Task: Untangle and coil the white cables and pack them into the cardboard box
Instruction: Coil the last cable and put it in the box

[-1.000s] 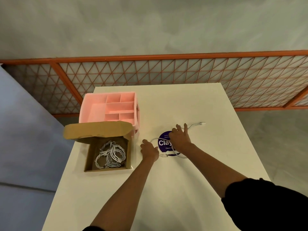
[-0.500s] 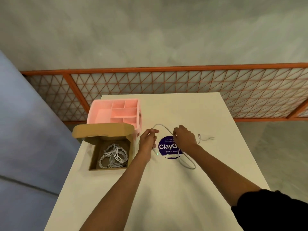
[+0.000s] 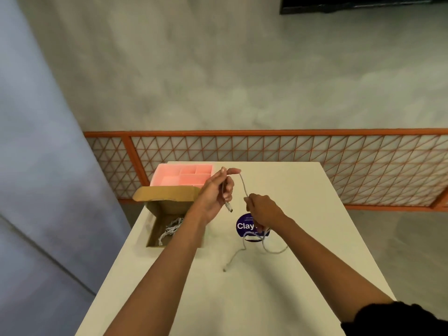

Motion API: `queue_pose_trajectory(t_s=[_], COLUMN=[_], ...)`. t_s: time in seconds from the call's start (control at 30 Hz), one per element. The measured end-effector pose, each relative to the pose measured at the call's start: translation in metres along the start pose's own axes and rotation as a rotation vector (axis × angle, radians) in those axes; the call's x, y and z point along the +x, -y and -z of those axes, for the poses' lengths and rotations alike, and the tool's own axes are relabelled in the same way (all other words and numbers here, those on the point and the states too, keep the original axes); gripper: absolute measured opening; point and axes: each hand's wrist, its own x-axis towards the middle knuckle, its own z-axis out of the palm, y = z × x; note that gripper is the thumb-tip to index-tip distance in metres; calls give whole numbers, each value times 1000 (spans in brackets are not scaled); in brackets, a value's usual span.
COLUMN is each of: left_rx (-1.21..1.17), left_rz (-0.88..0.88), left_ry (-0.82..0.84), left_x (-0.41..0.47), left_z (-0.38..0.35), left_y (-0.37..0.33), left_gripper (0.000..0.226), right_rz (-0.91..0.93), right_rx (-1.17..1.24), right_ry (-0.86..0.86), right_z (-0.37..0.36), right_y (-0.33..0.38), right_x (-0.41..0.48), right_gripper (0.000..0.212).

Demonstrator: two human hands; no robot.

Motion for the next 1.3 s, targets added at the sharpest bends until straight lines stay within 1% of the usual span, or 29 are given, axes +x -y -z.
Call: queue_pose_trajectory(t_s=[0.17,0.27,0.33,0.4,0.53,0.63,0.7,0.77,0.8,0.87,0.93,1.07,1.3], left_rx=[-17,48,99,149,243,365,411,456,466,419,319,150,46], left_rz=[-46,-34,-16,4,61,117,144,153,157,171,184,207,165], left_ry=[-45,-163,-199,-198,-104,-35,49,125,139,150,192,312,316], left_x=[-8,-10,-13,-16,-22,-26,-29,-32,-34,-39,-42,-43,-47], left_z=[-8,-10,-10,-5,-5,-10,-14,-19,-20,-24,-24,-22,-27], left_y=[-6,0,4,6,8,10,10,7,4,-2,-5,-8,-5], left_gripper=[34,37,37,36,37,36,40,41,38,34,36,41,40], right_rz=[156,174,179,193,243,298,331,350,354,367,371,341,363], right_rx=[-3,-6,-49,-94,-115,-173,-168,-65,12,135,147,157,277], right_ry=[218,334,404,458,512,451,336,235,216,206,167,3,-91], right_z=[15,27,37,50,75,94,105,115,120,128,133,128,125], right_y=[19,26,29,32,39,46,49,50,50,49,45,39,34], right_x=[-25,-36,-43,-48,-54,-56,-55,-53,-53,-50,-49,-47,-48], right_gripper=[37,41,39,35,31,30,31,26,22,17,16,19,17])
